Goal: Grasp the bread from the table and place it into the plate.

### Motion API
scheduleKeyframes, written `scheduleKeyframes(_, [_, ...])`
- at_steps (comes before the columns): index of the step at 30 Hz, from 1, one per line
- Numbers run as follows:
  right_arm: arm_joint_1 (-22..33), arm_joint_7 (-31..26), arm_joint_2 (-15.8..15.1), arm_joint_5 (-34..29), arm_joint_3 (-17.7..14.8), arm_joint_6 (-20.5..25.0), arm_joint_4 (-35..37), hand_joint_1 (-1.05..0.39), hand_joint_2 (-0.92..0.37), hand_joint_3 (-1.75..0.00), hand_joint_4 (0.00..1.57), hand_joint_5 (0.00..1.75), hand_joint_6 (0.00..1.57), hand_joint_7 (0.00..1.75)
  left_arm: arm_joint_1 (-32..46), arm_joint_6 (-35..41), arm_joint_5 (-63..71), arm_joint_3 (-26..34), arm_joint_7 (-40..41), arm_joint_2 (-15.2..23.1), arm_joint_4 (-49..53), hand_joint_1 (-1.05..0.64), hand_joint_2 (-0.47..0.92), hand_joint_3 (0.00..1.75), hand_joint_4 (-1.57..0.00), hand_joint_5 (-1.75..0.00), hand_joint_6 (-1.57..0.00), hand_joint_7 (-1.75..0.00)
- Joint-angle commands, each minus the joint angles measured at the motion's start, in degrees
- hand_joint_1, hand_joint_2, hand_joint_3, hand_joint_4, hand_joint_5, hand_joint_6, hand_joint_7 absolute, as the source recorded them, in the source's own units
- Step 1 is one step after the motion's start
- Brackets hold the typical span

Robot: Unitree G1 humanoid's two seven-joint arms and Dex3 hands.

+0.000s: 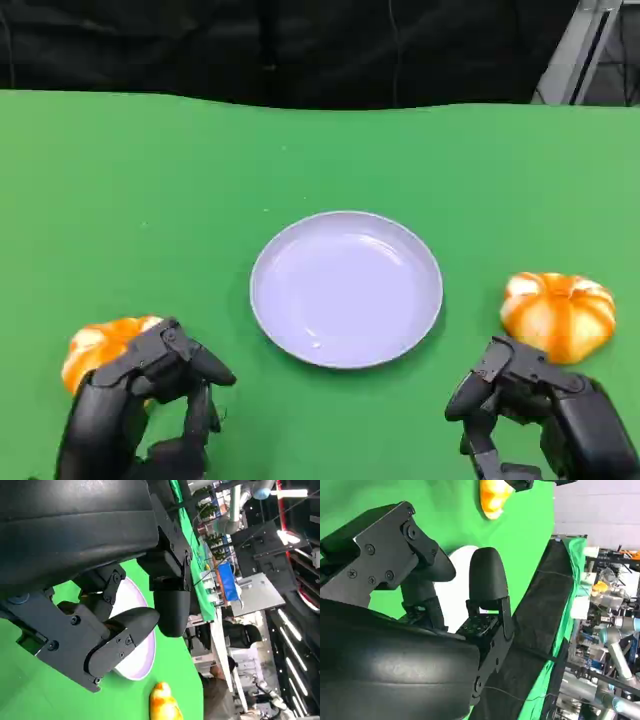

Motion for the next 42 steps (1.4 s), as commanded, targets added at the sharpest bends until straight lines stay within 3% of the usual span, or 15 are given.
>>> scheduleKeyframes(1, [-0.1,-0.2,-0.3,0.4,-0.2,0.0,-0.2,0.06,-0.42,-1.31,0.7,1.66,0.71,1.43,-0.1,-0.5,-0.1,0.7,0.5,0.4,-0.2,-0.19,0.44,1.29,-0.84,-1.7,-0.79,-1.57])
scheduleKeyframes(17, [0.2,0.0,-0.4,0.9,-0.1,-0.3,-0.2,0.05,-0.44,-1.3,0.69,1.68,0.7,1.43,0.0,0.3,-1.1,1.1,0.6,0.3,-0.5,-0.18,0.44,1.3,-0.85,-1.69,-0.8,-1.55])
scheduleKeyframes(18, [0.2,-0.1,-0.5,0.7,-0.1,-0.3,-0.3,0.05,-0.44,-1.3,0.69,1.68,0.7,1.43,0.0,0.6,-1.4,1.4,0.7,0.3,-0.7,-0.17,0.55,1.08,-0.8,-1.46,-0.79,-1.25])
scheduleKeyframes(21, [0.3,-0.2,-0.5,0.5,0.0,-0.4,-0.4,0.05,-0.44,-1.29,0.69,1.68,0.7,1.44,-0.2,0.2,1.3,2.6,3.1,0.4,-0.5,-0.17,0.66,0.83,-0.75,-1.24,-0.8,-0.93])
scheduleKeyframes(23, [0.3,-0.2,-0.4,0.5,-0.1,-0.4,-0.3,0.05,-0.44,-1.29,0.69,1.68,0.71,1.43,-0.6,-0.8,5.5,3.9,6.1,0.5,-0.2,-0.17,0.77,0.52,-0.73,-0.95,-0.84,-0.55])
scheduleKeyframes(26, [0.4,-0.2,-0.3,0.5,0.1,-0.3,-0.5,0.05,-0.44,-1.29,0.7,1.69,0.71,1.43,-0.8,0.8,12.4,5.1,10.7,1.3,-0.7,-0.2,0.88,0.23,-0.61,-0.72,-0.81,-0.2])
scheduleKeyframes(30, [0.4,-0.3,-0.3,0.1,0.4,-0.1,-0.7,0.04,-0.44,-1.29,0.69,1.68,0.7,1.43,-1.3,5.3,28.7,6.3,19.7,4.8,-2.1,-0.41,0.92,0.1,-0.37,-0.59,-0.61,-0.02])
scheduleKeyframes(36, [0.5,-0.5,-0.2,-0.4,0.7,-0.1,-0.7,0.05,-0.43,-1.3,0.69,1.67,0.71,1.43,-0.4,13.8,44.4,4.4,27.2,8.7,-5.7,-0.51,0.92,0.09,-0.16,-0.52,-0.42,0.0])
scheduleKeyframes(38, [0.6,-0.7,0.1,-0.4,0.8,0.2,-0.9,0.05,-0.43,-1.3,0.69,1.67,0.71,1.43,-0.3,16.2,47.0,3.4,28.5,9.6,-6.4,-0.53,0.92,0.08,-0.12,-0.5,-0.38,0.0])
scheduleKeyframes(42, [0.6,-0.7,0.1,-0.2,0.9,0.7,-1.3,0.06,-0.42,-1.33,0.7,1.66,0.71,1.44,-2.4,28.8,58.4,0.0,24.0,12.5,-10.6,-0.59,0.92,0.14,-0.04,-0.46,-0.29,0.0])
